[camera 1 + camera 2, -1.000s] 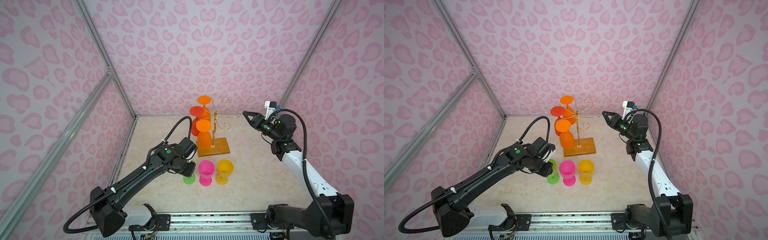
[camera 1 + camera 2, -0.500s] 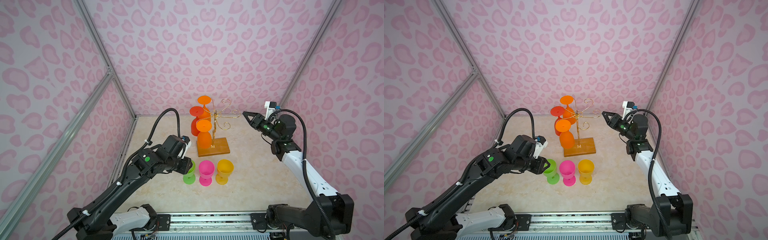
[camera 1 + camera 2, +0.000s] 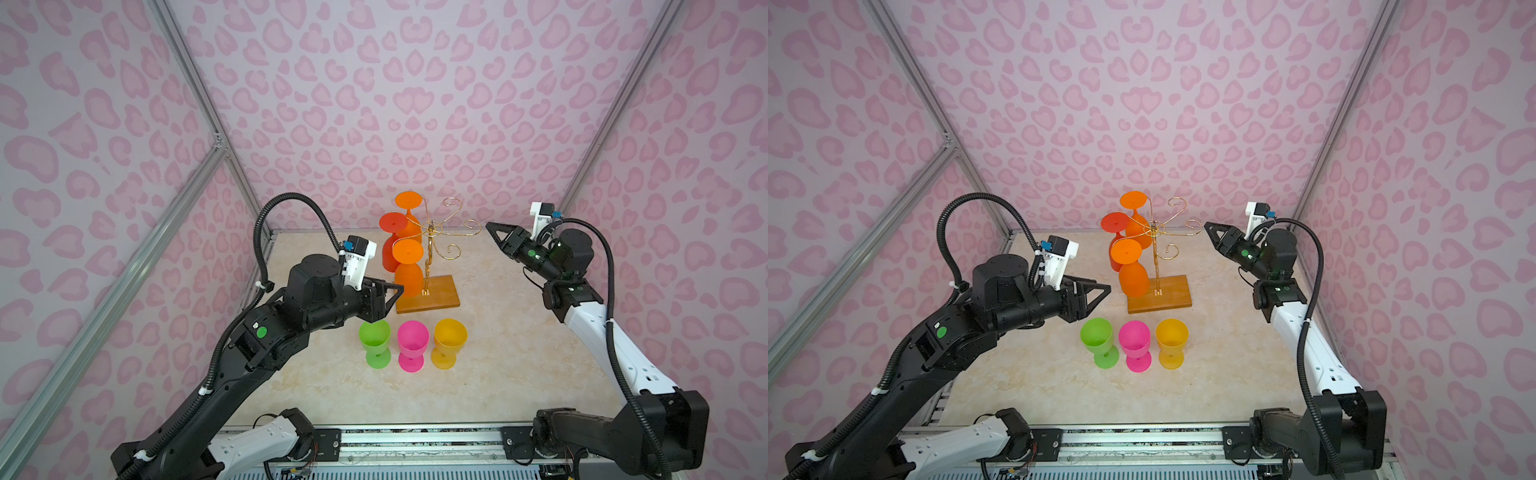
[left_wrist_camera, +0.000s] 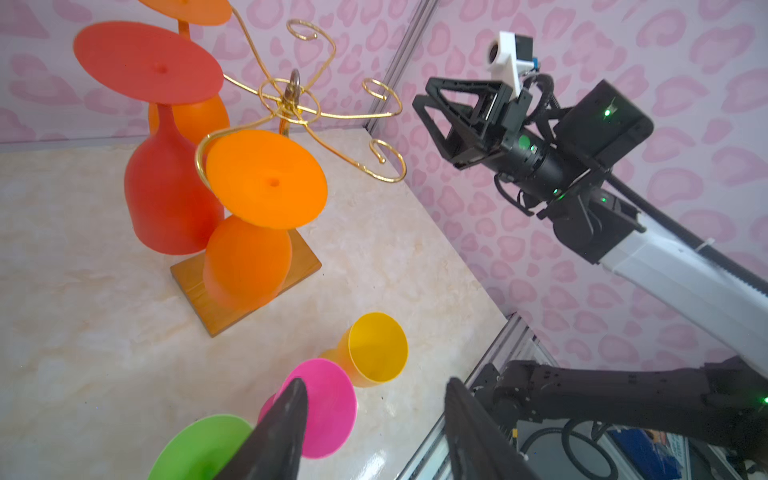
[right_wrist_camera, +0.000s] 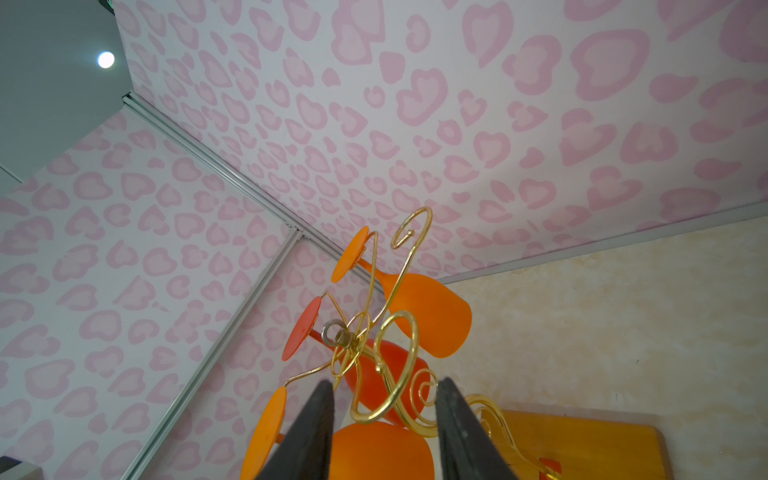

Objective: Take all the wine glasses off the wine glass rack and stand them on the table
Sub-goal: 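Move the left gripper up to the orange glass foot on the rack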

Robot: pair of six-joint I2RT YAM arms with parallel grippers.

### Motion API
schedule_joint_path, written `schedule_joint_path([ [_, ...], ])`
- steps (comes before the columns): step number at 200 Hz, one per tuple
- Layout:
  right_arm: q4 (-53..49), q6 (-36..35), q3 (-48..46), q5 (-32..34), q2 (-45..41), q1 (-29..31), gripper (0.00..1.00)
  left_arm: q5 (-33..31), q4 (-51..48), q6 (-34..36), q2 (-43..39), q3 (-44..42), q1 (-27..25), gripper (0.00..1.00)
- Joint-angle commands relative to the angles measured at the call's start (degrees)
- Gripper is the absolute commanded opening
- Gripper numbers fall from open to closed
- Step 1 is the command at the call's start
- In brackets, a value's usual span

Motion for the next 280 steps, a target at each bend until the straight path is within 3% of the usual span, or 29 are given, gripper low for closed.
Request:
schedule_joint_path([
  [1,0.7,-0.4,0.1,-0.3,-0.2,-0.1,0.41,3.5,8.2,-3.3,0.3,0.3,2.9,0.58],
  [34,0.6,-0.4,0.2,-0.4,0.0,-0.1,0.41,9.3,12.7,-5.8,2.1,0.3,10.1,0.66],
  [73,0.8,-0.4,0.0,-0.5,0.3,0.0,0.41,15.2,16.4,-6.8,7.0,1.4,14.2,0.68],
  [153,1.1,-0.3,-0.3,-0.6,0.1,-0.6,0.41,17.4,18.2,-5.8,15.2,3.7,15.8,0.68],
  [197,1.4,-0.2,-1.0,-0.8,-0.1,-1.1,0.41,15.2,17.2,-3.4,17.0,4.2,15.8,0.68],
  [280,1.7,0.2,-1.4,-1.0,-0.9,-1.8,0.41,17.2,17.7,-3.0,20.1,4.1,15.8,0.67],
])
